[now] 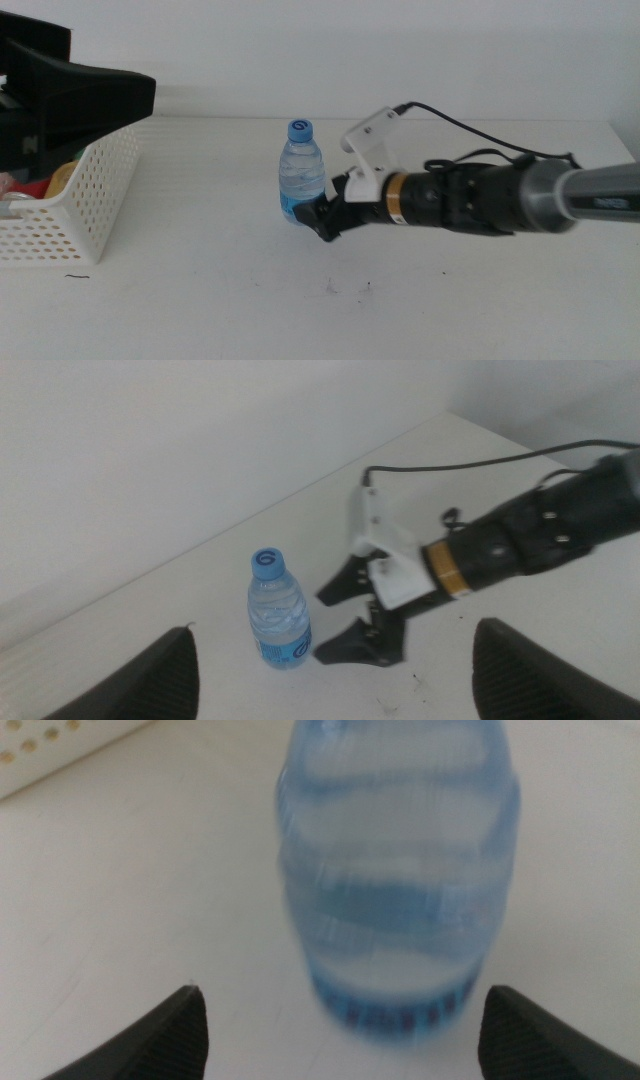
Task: Use arms to grab the bottles and put them into the dustbin to the left of the table.
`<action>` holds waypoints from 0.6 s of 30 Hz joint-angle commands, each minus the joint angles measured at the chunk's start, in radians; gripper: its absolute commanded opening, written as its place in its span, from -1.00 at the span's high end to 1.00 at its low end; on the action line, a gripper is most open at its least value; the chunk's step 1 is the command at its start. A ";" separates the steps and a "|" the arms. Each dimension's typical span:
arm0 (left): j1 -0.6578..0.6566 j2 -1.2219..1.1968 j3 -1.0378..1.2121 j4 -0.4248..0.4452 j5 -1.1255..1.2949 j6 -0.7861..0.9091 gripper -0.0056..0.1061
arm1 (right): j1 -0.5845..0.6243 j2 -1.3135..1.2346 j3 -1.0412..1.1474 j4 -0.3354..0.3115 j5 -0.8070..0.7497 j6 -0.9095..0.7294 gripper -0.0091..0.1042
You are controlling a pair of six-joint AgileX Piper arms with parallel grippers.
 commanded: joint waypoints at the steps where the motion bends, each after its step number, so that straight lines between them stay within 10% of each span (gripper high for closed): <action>1: -0.003 -0.002 0.002 -0.010 -0.012 -0.009 -0.78 | -0.002 -0.074 0.068 -0.012 0.006 0.033 -0.71; 7: -0.003 -0.002 0.002 -0.009 -0.012 -0.009 -0.78 | -0.002 -0.345 0.212 -0.222 0.013 0.347 -0.71; 11: -0.003 -0.002 0.002 -0.009 -0.012 -0.009 -0.78 | -0.002 -0.518 0.216 -0.689 -0.014 0.898 -0.71; 18: -0.003 -0.002 0.002 -0.009 -0.012 -0.009 -0.78 | 0.002 -0.719 0.240 -0.707 -0.066 1.073 -0.69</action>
